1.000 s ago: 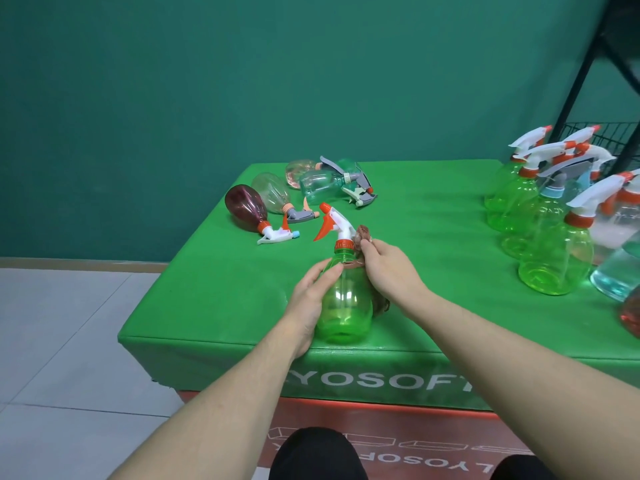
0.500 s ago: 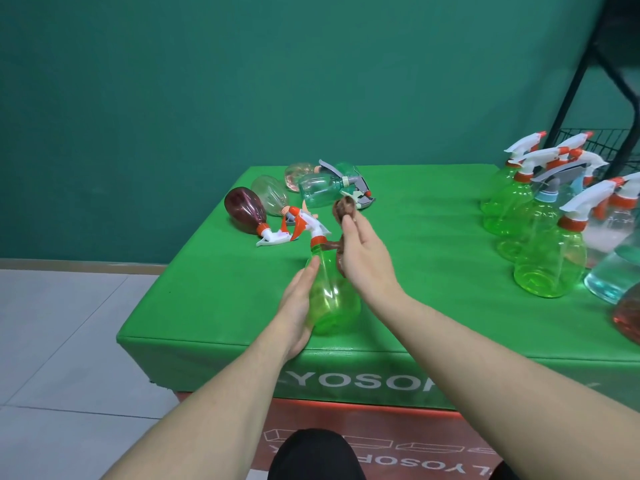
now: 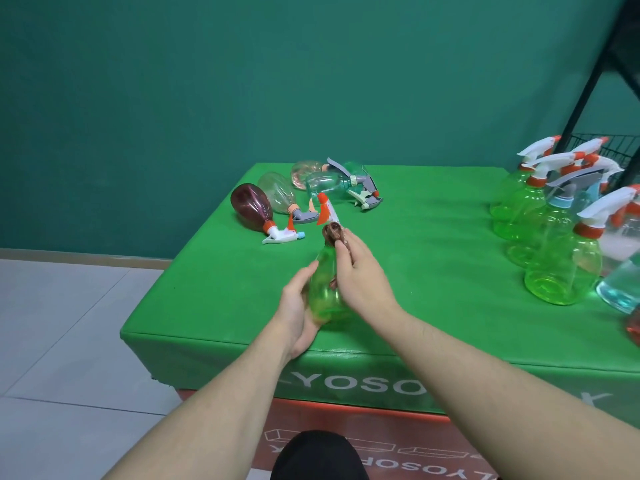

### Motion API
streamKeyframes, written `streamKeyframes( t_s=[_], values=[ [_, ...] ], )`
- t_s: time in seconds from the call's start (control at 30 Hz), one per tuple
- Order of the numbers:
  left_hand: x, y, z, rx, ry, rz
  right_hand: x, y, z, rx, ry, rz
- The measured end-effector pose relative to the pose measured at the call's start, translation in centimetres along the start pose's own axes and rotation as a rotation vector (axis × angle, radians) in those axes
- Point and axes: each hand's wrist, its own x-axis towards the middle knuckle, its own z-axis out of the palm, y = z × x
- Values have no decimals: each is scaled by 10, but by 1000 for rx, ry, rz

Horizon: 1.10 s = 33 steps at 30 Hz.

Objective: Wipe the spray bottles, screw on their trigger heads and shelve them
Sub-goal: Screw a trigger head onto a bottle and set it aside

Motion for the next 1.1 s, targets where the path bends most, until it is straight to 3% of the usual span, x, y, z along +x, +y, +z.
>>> streamKeyframes(
  t_s=[0.17,0.47,0.67,1.1],
  values=[
    [0,2,1,20,-69,-36,7,1,-3,27,6,50],
    [4,-1,2,191,-29,-35,24,-7,-27,-374,-194,-117],
    [5,-2,3,190,-13,-28,26,-5,-27,-468,-214,-164],
    [6,-3,9,160,34,-16,8,3,-23,-167,-262,-87]
  ],
)
